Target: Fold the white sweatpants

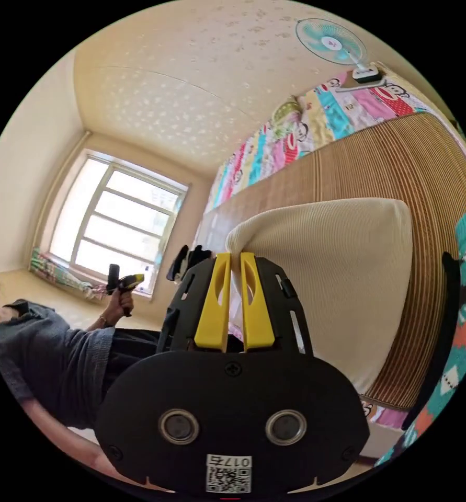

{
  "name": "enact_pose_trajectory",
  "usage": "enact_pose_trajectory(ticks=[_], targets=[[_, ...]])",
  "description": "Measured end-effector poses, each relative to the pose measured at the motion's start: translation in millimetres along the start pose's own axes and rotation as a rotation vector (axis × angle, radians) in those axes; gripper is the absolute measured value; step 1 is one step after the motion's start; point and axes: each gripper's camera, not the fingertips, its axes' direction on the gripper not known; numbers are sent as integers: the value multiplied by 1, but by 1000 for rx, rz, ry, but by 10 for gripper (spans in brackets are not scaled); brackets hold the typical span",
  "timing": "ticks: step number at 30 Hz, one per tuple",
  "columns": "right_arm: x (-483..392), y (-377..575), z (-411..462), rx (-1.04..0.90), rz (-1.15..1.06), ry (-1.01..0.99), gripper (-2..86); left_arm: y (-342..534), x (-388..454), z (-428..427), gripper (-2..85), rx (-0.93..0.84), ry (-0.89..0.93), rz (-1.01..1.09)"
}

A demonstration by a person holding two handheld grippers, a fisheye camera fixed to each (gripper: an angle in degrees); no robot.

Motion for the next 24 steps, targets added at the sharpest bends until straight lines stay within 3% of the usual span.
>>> enact_pose_trajectory(ticks=[5, 13, 17, 19, 21, 24], targets=[[10, 77, -29, 14, -6, -111, 29, -44, 29, 37, -10, -54, 12, 72], [91, 181, -44, -234, 548, 260, 22, -81, 36, 80, -10, -141, 23, 56], [78, 130, -46, -253, 582, 532, 16, -96, 40, 88, -10, -156, 5, 68], [59, 71, -42, -229, 587, 783, 15, -101, 41, 89, -10, -154, -4, 66], [38, 20, -31, -128, 451, 841, 18, -105, 42, 89, -10, -147, -3, 57], [31, -64, 12, -58, 246, 694, 40, -111, 43, 91, -10, -140, 2, 51]])
